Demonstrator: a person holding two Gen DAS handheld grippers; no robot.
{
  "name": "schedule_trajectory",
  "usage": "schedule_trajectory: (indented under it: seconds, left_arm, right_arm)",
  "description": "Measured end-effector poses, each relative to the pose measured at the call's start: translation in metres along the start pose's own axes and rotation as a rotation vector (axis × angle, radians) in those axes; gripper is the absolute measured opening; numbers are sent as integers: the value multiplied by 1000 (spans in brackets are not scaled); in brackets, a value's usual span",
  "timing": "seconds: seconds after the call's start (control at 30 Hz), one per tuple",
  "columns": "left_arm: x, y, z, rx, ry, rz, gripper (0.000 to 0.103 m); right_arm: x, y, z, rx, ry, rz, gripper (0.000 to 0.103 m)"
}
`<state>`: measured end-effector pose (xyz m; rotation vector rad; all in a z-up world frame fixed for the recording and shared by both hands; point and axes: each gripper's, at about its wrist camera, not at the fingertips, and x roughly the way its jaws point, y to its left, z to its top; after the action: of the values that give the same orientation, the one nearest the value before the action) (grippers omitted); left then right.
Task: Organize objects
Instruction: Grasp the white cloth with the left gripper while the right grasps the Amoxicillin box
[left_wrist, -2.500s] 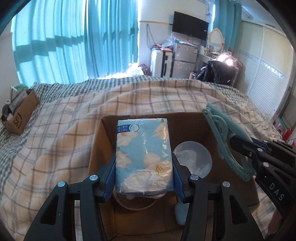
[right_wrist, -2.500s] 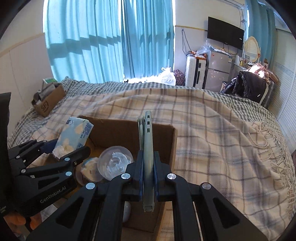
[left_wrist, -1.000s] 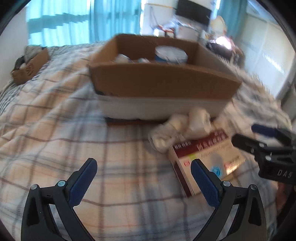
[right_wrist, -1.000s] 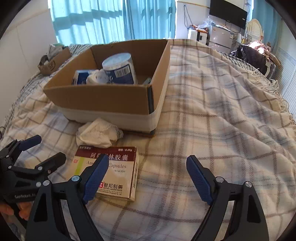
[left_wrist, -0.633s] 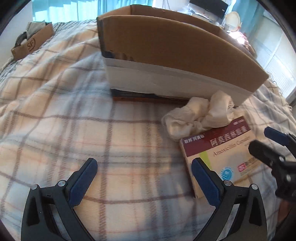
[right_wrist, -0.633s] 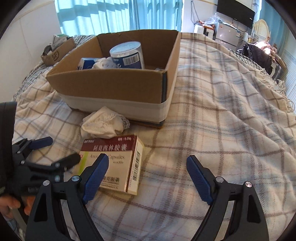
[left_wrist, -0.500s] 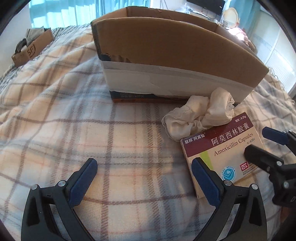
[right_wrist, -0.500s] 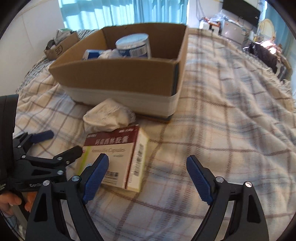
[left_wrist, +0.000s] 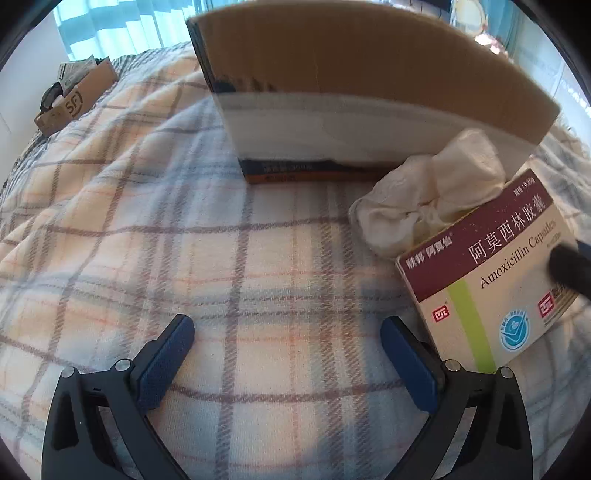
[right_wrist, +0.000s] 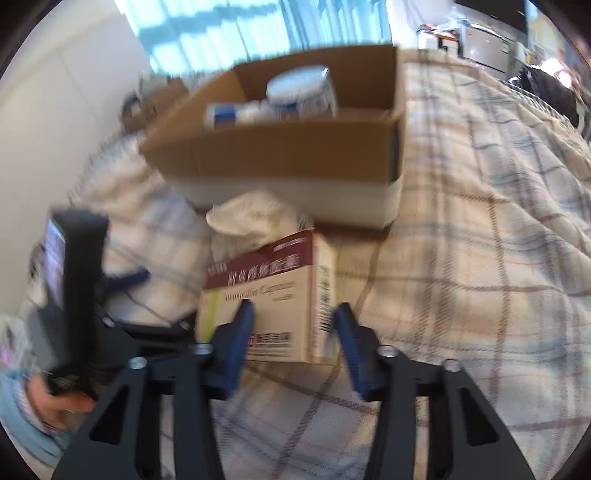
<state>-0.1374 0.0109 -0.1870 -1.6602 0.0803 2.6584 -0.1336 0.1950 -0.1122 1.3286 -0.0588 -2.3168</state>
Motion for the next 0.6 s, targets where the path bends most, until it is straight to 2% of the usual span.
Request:
schedule_trajectory:
  seconds: [0.13,0.2,0.23,0.27,0.3,0.43,0.5,0.53,0.57,0.6]
  left_arm:
    - [-19,1,-1,6,-74,-27,103]
    - [-26,-4,2,14,-100,-46,103]
    - [-31,-9,1,22,-110,-57,103]
    - [-33,-14,4,37,-118,-67,103]
    - [-35,-21,9,48,-127,-70,103]
    - [-33,-40,13,68,-137,-101,103]
    - [-19,-41,23,64,-121,-118,103]
    - [-15,-43,26,66,-115,-121,103]
    - [-8,-44,30,69,-111,-140,103]
    - [-7,-50,29,74,-108,-163,102]
  right_arm:
    - [-45,1,6,-23,-135,-45,31]
    - [-70,3,11,-67,-198,-116,27]
    - [-78,4,13,-87,-217,-153,2]
    - [-85,4,16,-104,-236,-201,1]
    - [-87,2,19,-112,-236,-224,1]
    - [-57,-3,15,-133,-131,-220,1]
    - [-45,-8,11,-114,-94,-220,7]
    - [-44,-10,11,-107,-95,-225,21]
    - [-44,-13,12,-92,-105,-225,41]
    - [-47,-17,10,-76,-116,-222,50]
